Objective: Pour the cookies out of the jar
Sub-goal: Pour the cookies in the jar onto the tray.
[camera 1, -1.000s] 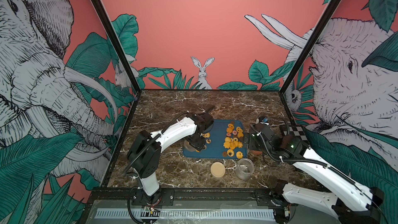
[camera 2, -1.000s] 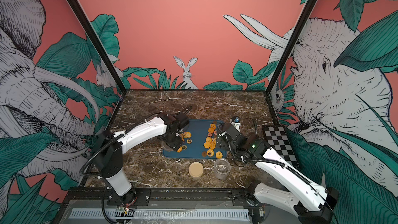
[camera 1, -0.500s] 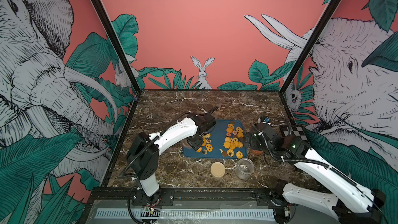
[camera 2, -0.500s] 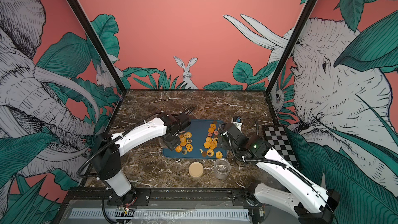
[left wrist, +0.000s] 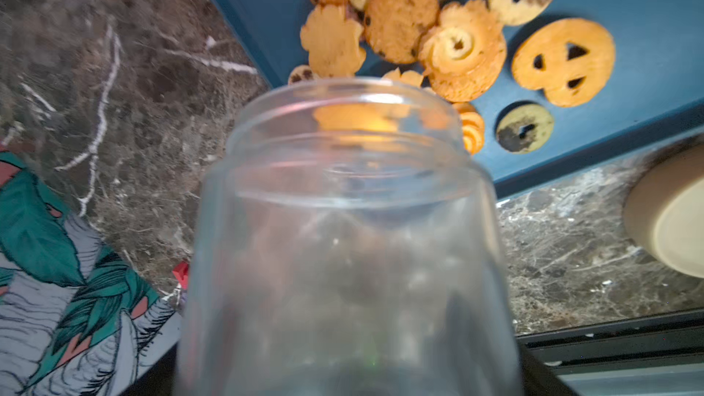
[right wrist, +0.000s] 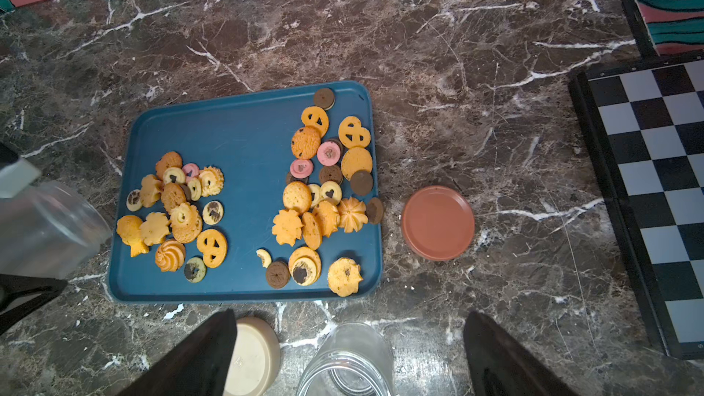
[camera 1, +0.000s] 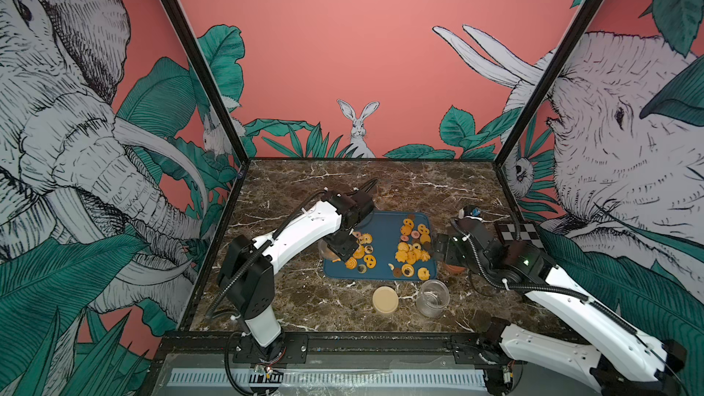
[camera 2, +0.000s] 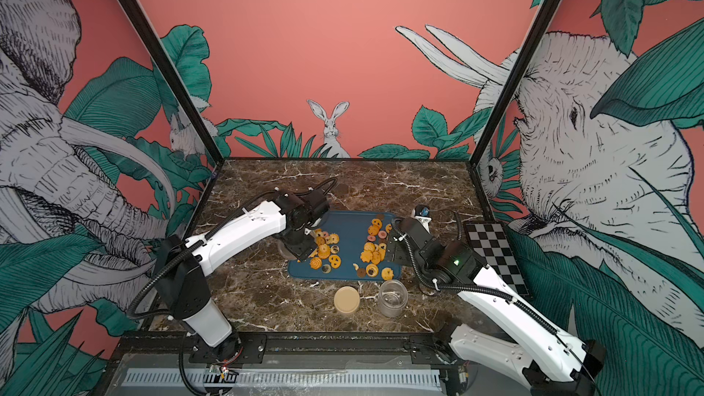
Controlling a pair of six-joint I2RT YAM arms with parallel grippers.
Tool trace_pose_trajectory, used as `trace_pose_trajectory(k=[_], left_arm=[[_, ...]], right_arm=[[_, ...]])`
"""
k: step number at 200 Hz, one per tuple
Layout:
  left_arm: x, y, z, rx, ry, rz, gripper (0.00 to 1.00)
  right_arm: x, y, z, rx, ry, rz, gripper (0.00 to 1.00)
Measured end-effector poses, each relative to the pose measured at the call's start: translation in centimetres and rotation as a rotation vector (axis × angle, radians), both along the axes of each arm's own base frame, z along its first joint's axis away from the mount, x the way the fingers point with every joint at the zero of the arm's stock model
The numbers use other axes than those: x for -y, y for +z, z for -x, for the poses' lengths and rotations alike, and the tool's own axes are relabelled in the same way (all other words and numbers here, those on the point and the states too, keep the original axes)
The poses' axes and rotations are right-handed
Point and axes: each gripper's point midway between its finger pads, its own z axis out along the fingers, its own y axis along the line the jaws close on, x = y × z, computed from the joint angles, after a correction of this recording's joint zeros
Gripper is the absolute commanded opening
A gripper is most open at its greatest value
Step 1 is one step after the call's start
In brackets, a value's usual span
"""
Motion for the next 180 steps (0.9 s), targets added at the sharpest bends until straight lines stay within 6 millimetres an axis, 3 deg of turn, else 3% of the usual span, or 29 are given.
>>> trace_pose_trajectory(k=[16, 41, 105, 128, 151, 180], left_arm=[[0.0, -0.5, 0.9, -0.04, 0.017, 0.022, 0.0], [0.5, 0.4, 1.3, -0.064, 0.06, 0.12, 0.0], [1.4, 3.6, 1.6, -0.034, 0.302, 0.68, 0.0], [2.9, 5.4, 2.1, 0.005, 0.269, 0.843, 0.0], [3.8, 8.2, 2.3, 0.13, 0.187, 1.032, 0.0], [3.7, 11.4, 3.7, 0.34, 0.041, 1.245, 0.0]], right_arm=[[0.0, 0.0, 0.0, 0.0, 0.0, -0.001, 0.95], [-0.1, -0.1, 0.0, -0.004, 0.002, -0.002, 0.95], [-1.6, -0.2, 0.1, -0.02, 0.051, -0.063, 0.96], [-4.4, 0.2, 0.2, -0.036, 0.147, -0.158, 0.96], [-8.6, 1.2, 0.2, -0.069, 0.279, -0.281, 0.99], [-14.3, 3.6, 0.1, -0.094, 0.445, -0.426, 0.99]])
